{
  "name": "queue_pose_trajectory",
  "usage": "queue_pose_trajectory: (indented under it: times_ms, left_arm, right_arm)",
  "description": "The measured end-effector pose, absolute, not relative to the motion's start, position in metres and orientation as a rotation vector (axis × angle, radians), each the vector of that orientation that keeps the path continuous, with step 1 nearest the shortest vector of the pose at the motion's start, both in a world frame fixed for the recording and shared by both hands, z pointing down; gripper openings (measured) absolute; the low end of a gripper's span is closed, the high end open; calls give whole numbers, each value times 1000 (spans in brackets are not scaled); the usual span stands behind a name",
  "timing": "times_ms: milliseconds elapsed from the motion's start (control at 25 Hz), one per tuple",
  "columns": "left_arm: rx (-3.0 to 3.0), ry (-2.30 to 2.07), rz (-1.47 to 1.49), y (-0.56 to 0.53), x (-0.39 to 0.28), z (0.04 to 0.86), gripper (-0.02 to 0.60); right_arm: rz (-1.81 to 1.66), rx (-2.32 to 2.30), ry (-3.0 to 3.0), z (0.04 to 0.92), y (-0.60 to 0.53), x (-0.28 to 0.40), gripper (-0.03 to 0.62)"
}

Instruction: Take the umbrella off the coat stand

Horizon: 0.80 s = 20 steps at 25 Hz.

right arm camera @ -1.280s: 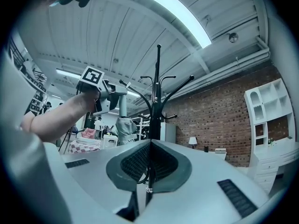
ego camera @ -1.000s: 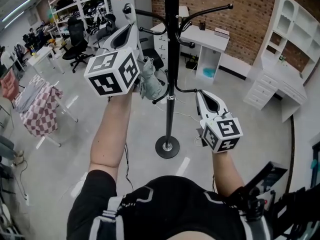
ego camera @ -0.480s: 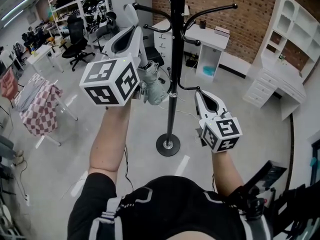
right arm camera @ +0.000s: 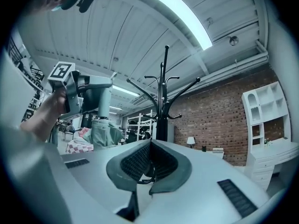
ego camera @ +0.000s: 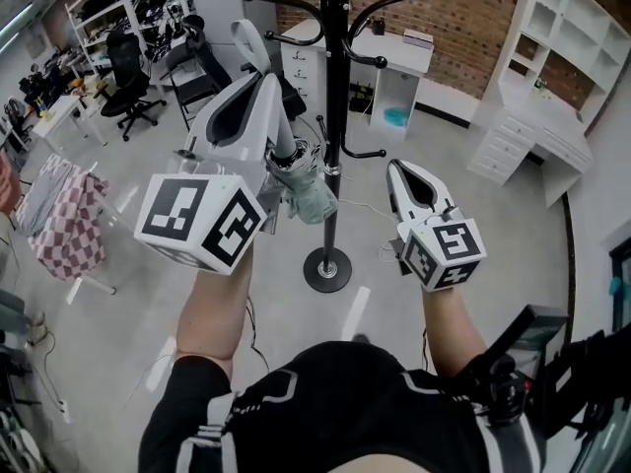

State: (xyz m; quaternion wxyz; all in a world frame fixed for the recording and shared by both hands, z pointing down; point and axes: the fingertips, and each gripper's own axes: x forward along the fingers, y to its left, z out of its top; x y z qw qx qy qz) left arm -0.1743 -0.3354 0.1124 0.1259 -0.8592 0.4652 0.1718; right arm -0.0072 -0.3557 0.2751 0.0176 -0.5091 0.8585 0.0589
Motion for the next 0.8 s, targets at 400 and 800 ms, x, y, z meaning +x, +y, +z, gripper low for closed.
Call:
queue_pose_trajectory:
  times_ms: [400,800]
  left_arm:
    - [-2653,1232,459,-303,-168,178,12]
    - [-2774,1233,402,-291,-165,250,12]
  right_arm:
    - [219,-1692,2551,266,-328,4,0]
    - [187,-1786,2560,286,-306,5,0]
